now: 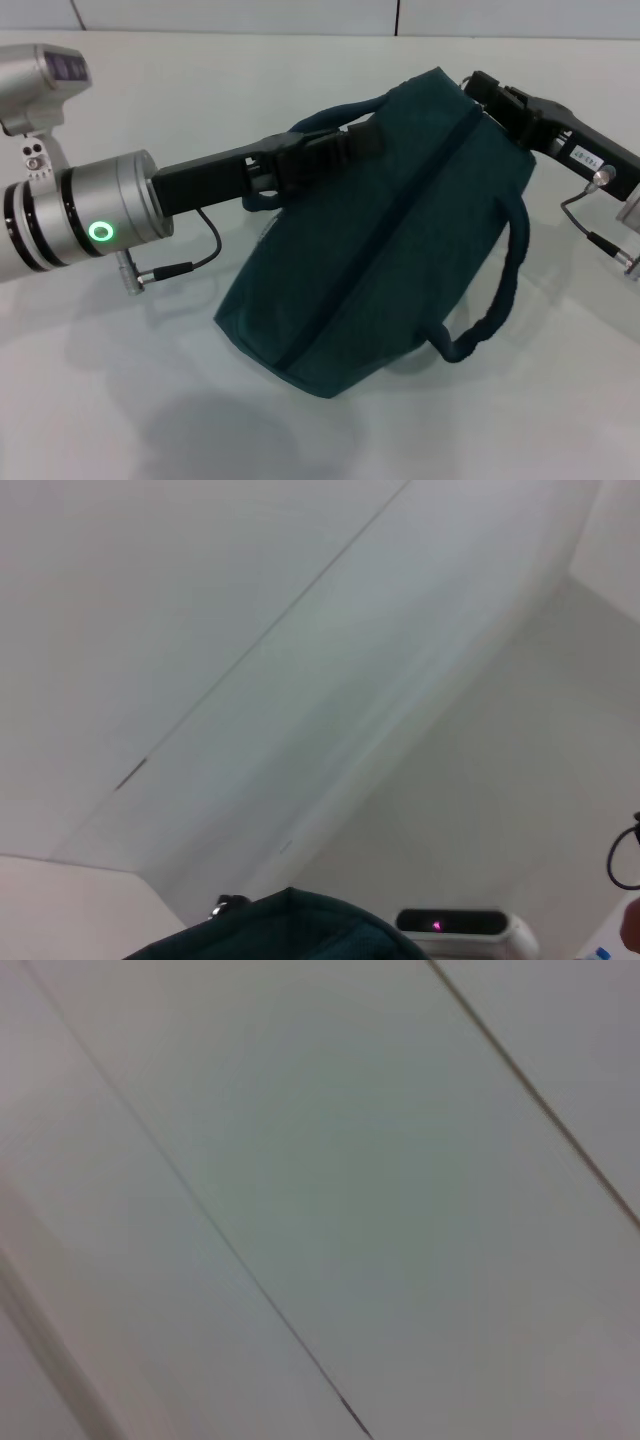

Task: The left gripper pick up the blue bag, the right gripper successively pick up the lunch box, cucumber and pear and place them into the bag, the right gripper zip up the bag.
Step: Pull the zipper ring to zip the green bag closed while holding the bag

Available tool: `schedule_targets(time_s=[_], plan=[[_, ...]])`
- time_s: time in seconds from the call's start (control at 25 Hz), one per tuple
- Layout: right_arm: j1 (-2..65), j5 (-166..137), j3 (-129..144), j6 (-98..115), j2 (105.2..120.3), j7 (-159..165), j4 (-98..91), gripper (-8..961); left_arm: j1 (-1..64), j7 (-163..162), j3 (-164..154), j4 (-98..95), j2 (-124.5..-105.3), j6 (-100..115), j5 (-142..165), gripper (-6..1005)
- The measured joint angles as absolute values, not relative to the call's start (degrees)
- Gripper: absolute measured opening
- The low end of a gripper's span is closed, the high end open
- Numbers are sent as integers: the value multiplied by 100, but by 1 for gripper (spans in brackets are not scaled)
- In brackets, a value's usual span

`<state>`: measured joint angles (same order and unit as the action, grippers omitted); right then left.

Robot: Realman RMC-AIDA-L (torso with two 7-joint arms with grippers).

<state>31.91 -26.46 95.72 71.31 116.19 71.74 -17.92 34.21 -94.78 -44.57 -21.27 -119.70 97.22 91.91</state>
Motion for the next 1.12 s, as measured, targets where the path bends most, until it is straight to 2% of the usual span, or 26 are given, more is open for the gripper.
schedule_targets(time_s=[1.12], plan=[[3157,-2618,9726,6971,11618,7581,-1723,64,3364,-9186,-4500,-2047,-11988,10167,8892,55]])
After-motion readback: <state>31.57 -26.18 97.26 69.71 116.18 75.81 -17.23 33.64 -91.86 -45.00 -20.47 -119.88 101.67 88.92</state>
